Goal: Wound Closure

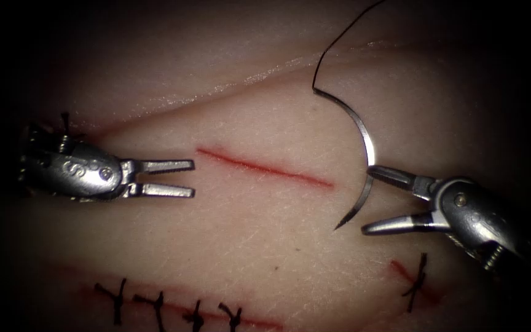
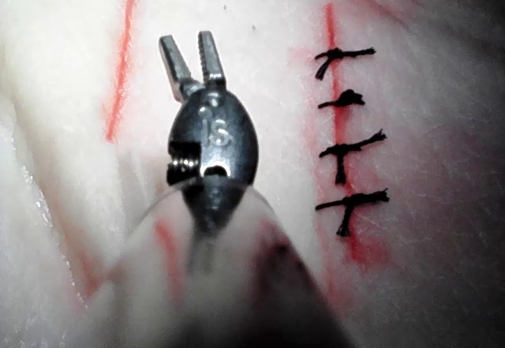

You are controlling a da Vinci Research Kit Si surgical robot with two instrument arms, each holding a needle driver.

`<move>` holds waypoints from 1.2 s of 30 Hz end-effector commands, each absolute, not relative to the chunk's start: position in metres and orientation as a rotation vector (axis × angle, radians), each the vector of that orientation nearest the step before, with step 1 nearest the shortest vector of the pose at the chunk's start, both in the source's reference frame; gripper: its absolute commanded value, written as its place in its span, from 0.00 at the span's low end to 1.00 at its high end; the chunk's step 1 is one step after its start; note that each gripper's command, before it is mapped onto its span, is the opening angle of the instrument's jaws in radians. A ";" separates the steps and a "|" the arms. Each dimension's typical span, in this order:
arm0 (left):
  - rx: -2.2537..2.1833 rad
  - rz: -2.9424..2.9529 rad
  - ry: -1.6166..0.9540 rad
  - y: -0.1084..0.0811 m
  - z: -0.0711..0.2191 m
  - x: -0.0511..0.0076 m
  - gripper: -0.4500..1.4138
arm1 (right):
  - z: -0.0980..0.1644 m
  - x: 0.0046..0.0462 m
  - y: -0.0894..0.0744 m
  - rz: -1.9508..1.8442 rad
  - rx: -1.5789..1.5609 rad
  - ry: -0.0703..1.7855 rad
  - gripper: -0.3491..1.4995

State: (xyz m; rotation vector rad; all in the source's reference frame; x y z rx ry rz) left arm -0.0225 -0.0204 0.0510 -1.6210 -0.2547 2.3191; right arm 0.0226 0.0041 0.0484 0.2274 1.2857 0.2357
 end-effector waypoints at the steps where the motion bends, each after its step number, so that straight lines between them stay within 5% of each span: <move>1: -1.617 2.321 -0.255 -0.021 0.052 -0.0227 0.33 | 0.049 0.0234 0.004 0.234 0.228 1.291 0.68; 9: -1.577 2.328 -0.215 -0.022 0.051 -0.0234 0.32 | 0.048 0.0225 0.003 0.226 0.232 1.299 0.65; 21: -1.247 2.338 -0.150 -0.023 0.050 -0.0348 0.37 | 0.047 0.0180 0.002 0.239 0.187 1.229 0.64; 36: -0.910 2.371 -0.110 -0.023 0.054 -0.0402 0.59 | 0.046 0.0167 0.001 0.241 0.173 1.216 0.56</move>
